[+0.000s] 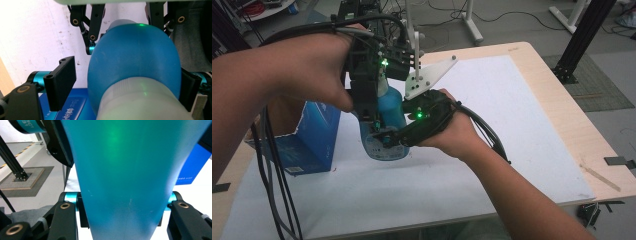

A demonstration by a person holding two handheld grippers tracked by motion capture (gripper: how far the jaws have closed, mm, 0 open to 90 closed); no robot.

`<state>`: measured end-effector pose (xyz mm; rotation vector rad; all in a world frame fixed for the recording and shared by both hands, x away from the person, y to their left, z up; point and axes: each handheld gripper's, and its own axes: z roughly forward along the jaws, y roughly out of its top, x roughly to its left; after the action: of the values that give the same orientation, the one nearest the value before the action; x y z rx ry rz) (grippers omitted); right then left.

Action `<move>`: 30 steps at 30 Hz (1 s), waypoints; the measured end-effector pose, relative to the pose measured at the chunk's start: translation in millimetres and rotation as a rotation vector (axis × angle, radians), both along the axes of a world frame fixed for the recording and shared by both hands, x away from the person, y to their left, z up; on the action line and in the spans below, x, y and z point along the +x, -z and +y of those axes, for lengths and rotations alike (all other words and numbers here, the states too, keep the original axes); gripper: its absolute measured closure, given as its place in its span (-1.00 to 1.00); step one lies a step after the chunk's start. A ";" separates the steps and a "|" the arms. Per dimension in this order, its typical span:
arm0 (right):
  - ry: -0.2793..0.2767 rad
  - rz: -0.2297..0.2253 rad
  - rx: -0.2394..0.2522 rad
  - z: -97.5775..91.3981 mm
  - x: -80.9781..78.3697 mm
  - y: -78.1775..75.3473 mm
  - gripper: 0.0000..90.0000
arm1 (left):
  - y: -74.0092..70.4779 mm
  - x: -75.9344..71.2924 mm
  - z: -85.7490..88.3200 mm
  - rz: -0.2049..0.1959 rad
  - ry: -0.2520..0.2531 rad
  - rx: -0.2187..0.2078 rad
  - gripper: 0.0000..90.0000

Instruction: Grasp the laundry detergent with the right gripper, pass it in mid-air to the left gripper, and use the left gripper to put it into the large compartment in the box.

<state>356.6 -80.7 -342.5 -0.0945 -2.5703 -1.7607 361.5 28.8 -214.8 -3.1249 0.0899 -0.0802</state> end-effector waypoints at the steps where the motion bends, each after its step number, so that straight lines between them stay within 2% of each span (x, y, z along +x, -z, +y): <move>1: 0.000 -0.002 0.000 0.0 0.0 0.0 0.06 | -0.1 0.2 -0.4 0.000 0.003 0.001 -0.61; 30: 0.009 0.001 0.004 0.4 1.3 1.2 0.06 | 1.6 -0.2 -1.1 -0.004 -0.002 0.017 -0.40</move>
<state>358.0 -80.3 -343.7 -0.1066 -2.5694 -1.7679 361.2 27.7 -216.4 -3.1079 0.0870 -0.0854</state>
